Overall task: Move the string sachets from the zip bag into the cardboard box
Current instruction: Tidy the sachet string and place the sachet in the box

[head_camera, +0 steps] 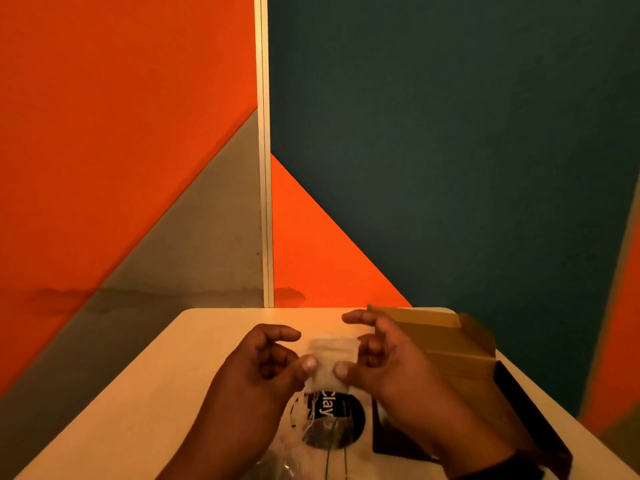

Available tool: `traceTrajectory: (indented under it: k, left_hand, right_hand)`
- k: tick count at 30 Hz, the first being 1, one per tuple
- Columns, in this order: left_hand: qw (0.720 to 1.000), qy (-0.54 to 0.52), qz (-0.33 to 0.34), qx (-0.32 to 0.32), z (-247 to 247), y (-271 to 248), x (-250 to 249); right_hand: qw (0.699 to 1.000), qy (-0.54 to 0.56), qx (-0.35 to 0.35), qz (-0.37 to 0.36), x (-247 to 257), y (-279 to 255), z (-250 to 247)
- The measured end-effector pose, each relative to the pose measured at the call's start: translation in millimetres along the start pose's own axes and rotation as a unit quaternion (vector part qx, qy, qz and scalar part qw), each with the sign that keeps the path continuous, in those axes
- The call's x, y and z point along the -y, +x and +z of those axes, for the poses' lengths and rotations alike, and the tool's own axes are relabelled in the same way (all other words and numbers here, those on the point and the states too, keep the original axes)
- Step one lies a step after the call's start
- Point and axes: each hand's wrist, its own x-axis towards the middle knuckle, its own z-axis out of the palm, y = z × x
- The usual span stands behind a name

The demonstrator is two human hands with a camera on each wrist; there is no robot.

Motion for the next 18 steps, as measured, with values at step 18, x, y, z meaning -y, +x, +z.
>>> traceTrajectory:
  k: [18]
  left_hand:
    - [0.919, 0.331, -0.058, 0.205, -16, 11, 33]
  right_hand:
    - [0.956, -0.211, -0.022, 0.204, -65, 20, -69]
